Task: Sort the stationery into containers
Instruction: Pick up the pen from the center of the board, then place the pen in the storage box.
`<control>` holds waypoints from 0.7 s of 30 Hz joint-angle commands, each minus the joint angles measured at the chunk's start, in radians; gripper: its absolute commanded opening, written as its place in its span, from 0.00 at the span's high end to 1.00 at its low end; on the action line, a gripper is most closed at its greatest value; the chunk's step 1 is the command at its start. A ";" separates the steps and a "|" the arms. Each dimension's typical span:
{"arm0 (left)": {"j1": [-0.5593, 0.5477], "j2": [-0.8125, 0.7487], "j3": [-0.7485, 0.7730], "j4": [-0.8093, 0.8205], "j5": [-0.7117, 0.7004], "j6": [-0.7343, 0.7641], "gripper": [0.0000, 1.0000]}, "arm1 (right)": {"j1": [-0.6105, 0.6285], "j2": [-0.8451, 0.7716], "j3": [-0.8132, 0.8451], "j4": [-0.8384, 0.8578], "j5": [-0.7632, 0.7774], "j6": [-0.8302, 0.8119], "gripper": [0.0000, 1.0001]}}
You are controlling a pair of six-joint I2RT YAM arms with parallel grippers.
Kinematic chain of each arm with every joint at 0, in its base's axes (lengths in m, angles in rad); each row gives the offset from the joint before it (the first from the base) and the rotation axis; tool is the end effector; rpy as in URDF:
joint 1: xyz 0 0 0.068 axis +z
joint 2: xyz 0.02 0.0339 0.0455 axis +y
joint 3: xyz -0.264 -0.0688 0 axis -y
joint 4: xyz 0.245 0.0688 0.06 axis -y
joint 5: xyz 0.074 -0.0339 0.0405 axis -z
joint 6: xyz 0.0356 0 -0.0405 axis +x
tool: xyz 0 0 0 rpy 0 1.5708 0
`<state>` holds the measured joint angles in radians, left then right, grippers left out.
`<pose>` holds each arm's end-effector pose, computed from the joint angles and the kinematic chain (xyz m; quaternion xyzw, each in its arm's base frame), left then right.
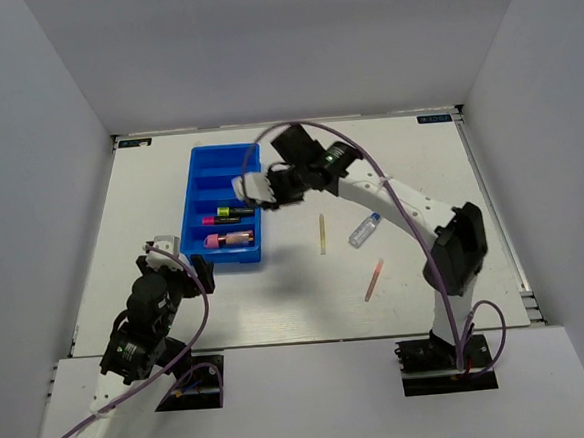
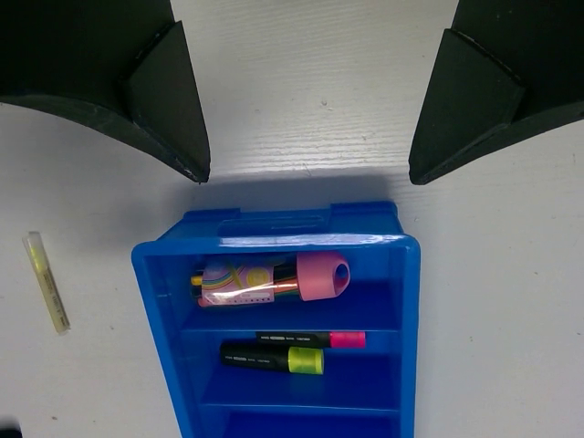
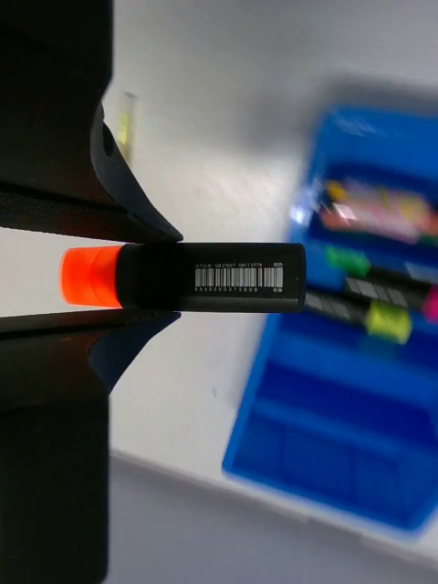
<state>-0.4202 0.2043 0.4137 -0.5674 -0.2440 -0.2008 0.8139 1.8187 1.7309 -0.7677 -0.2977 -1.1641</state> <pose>0.0860 -0.0290 0.2386 0.0204 0.8183 -0.0776 0.5692 0.2705 0.3016 0.3262 -0.8025 0.4657 0.0765 0.3651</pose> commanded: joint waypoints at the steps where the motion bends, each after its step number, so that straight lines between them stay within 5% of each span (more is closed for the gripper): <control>1: 0.005 0.009 0.004 0.008 -0.018 -0.006 0.00 | 0.051 0.131 0.265 0.082 0.150 0.378 1.00; 6: 0.008 0.012 0.005 0.001 -0.026 -0.009 0.00 | 0.103 0.320 0.430 0.267 0.333 0.510 1.00; 15: 0.008 -0.034 -0.001 0.003 -0.055 -0.008 0.00 | 0.116 0.416 0.366 0.476 0.154 0.492 1.00; 21: 0.006 -0.029 0.000 -0.002 -0.051 -0.006 0.00 | 0.114 0.458 0.361 0.469 0.066 0.455 1.00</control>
<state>-0.4198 0.1741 0.4137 -0.5682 -0.2810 -0.2012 0.9302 2.2677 2.0762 -0.3748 -0.1638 -0.6979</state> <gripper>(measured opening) 0.998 0.341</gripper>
